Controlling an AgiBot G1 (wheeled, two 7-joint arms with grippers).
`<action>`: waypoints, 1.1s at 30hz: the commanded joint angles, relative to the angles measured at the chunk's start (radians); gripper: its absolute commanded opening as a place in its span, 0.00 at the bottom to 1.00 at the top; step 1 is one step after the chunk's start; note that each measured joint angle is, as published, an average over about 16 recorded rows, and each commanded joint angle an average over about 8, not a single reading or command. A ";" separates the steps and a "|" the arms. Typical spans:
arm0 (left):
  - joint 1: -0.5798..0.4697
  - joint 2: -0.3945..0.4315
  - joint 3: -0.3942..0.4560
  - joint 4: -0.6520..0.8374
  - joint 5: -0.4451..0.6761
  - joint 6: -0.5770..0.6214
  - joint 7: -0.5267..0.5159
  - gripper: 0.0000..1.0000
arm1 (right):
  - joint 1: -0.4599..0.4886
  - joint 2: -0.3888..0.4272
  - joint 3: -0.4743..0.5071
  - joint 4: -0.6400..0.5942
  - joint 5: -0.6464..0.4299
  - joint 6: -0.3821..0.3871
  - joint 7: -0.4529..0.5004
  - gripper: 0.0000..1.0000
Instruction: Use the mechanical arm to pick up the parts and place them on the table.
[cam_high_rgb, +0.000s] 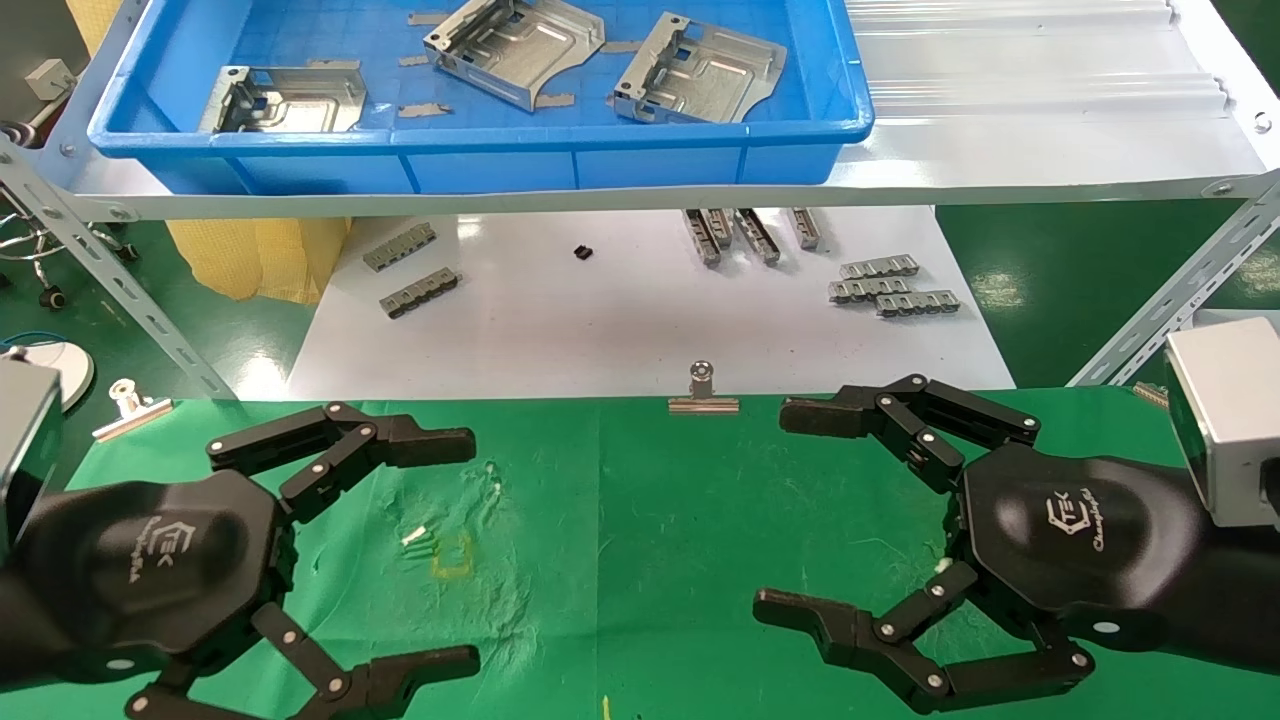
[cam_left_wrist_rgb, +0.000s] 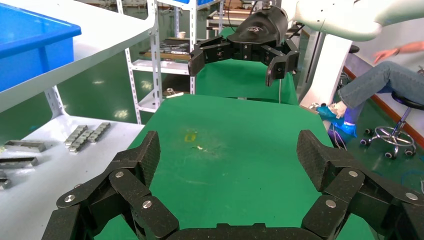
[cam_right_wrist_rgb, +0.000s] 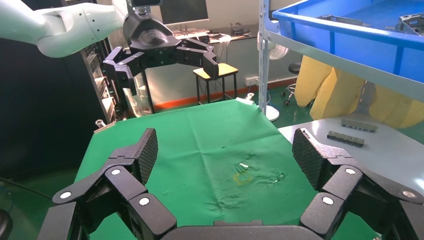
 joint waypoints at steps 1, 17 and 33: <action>0.000 0.000 0.000 0.000 0.000 0.000 0.000 1.00 | 0.000 0.000 0.000 0.000 0.000 0.000 0.000 0.00; 0.000 0.000 0.000 0.000 0.000 0.000 0.000 1.00 | 0.000 0.000 0.000 0.000 0.000 0.000 0.000 0.00; 0.000 0.000 0.000 0.000 0.000 0.000 0.000 1.00 | 0.000 0.000 0.000 0.000 0.000 0.000 0.000 0.00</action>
